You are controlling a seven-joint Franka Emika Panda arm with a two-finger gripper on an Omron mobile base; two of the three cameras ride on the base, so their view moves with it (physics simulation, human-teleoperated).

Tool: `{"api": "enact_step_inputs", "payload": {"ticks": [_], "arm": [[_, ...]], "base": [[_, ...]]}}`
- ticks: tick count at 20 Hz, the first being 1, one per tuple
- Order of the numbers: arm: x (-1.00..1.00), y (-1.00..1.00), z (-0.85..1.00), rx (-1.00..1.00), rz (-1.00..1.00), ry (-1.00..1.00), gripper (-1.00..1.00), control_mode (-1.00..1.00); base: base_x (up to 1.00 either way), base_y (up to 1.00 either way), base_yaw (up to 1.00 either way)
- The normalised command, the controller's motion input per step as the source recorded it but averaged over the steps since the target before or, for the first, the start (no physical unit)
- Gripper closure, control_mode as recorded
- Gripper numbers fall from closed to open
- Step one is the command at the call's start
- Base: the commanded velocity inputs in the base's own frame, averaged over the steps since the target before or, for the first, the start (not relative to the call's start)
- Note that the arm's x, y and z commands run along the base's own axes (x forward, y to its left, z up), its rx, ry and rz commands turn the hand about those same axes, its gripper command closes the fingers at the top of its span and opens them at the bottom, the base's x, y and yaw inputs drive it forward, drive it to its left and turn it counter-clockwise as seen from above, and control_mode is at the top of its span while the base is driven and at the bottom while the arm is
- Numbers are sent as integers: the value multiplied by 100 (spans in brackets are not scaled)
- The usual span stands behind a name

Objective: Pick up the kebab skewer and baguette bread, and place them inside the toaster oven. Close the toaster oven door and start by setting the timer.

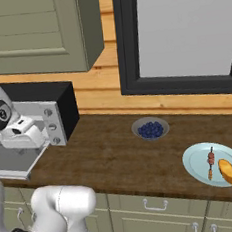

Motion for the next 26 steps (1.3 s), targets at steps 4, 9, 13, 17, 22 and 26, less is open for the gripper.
{"api": "enact_step_inputs", "payload": {"ticks": [4,9,13,17,22,26], "arm": [[-8,-100,14,4,0,9,-100,-100],[-8,-100,2,2,0,6,-100,-100],[-10,-100,0,5,0,4,-100,-100],[-2,-100,0,7,-2,0,-100,-100],[0,-100,0,2,-6,1,-100,-100],[1,-100,0,3,-6,3,-100,-100]], "base": [[0,0,0],[0,0,0],[0,0,0],[0,0,0],[0,0,0],[0,0,0]]}}
